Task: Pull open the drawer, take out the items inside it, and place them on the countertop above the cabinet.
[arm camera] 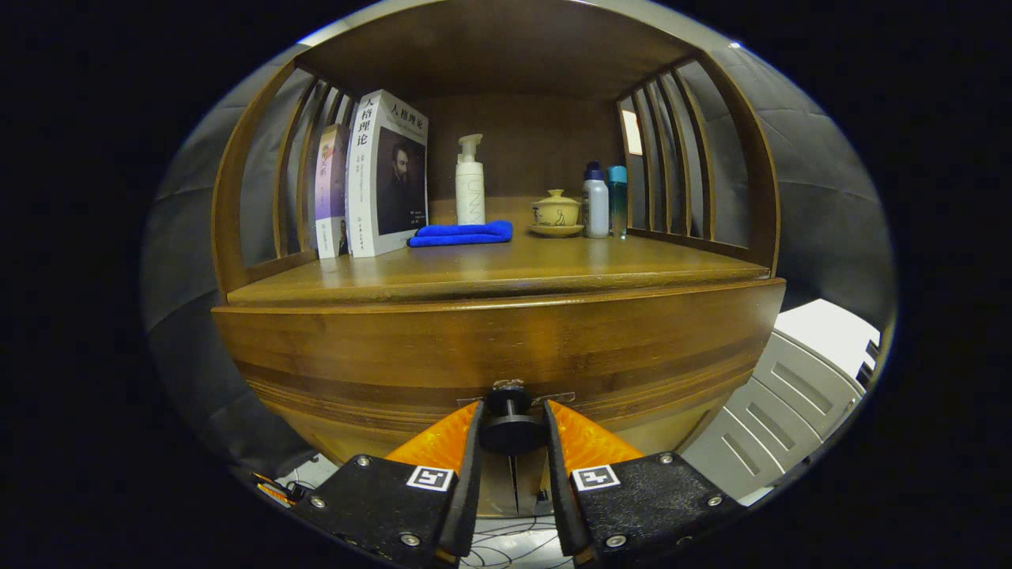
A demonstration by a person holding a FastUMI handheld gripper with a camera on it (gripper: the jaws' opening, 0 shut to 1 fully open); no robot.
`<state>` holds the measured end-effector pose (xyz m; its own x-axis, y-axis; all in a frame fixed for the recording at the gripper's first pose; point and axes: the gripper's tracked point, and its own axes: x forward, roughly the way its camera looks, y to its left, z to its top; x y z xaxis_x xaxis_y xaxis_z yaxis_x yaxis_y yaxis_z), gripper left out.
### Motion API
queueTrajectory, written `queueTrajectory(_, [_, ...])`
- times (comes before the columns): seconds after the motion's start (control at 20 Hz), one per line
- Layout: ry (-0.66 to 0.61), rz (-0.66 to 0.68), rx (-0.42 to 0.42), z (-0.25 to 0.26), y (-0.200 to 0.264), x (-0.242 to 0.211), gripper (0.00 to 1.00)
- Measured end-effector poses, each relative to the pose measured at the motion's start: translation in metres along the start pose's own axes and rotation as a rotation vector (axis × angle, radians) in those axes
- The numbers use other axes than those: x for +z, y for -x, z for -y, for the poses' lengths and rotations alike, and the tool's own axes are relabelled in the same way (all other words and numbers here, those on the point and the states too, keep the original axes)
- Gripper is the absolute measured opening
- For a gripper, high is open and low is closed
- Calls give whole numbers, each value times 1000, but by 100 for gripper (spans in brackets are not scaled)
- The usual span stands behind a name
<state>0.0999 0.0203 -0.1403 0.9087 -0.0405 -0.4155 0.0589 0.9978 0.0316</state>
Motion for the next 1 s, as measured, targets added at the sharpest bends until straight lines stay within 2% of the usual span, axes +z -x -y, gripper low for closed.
queueTrajectory(1.0, [96,-70,-9,15,98,-27,41])
